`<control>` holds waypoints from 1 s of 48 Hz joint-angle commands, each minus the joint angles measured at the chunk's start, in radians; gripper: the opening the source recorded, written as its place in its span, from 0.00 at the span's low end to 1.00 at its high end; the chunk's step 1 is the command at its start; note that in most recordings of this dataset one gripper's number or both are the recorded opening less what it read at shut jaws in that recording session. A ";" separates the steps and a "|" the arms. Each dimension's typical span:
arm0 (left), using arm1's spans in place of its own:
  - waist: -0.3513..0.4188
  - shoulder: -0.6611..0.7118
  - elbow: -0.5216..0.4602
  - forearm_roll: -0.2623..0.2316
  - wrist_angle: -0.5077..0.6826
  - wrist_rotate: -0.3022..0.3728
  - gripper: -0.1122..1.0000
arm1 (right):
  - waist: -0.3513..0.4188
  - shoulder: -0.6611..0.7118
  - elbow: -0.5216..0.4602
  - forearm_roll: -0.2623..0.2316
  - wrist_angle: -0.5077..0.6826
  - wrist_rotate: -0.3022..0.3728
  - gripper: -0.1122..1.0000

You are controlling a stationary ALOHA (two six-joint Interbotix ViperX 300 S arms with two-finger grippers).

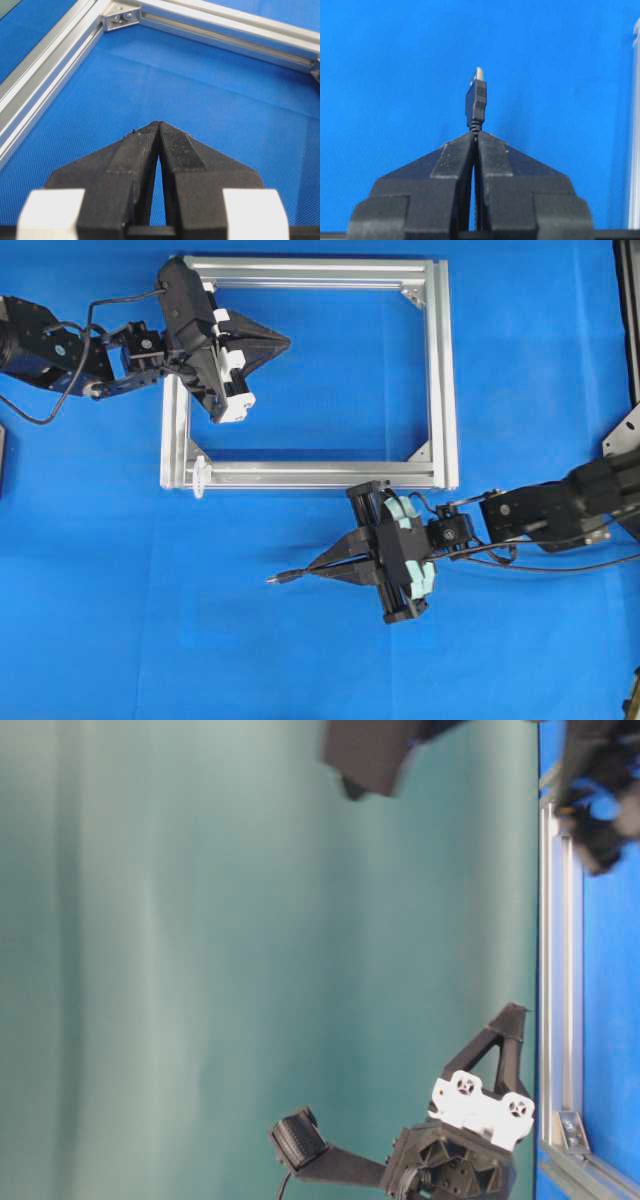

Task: Insert the wire through the string loop located on the left side.
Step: 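Lift the USB plug with the right gripper and move it toward the frame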

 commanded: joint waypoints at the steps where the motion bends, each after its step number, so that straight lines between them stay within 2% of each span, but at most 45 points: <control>1: 0.002 -0.032 -0.006 0.002 -0.006 0.000 0.10 | -0.002 -0.081 -0.008 0.000 0.028 0.000 0.10; 15: 0.002 -0.032 -0.006 0.002 -0.006 0.000 0.10 | -0.011 -0.204 -0.014 0.003 0.147 0.000 0.10; 48: 0.002 -0.032 -0.006 0.002 -0.005 0.000 0.10 | -0.011 -0.213 -0.014 0.002 0.152 -0.005 0.10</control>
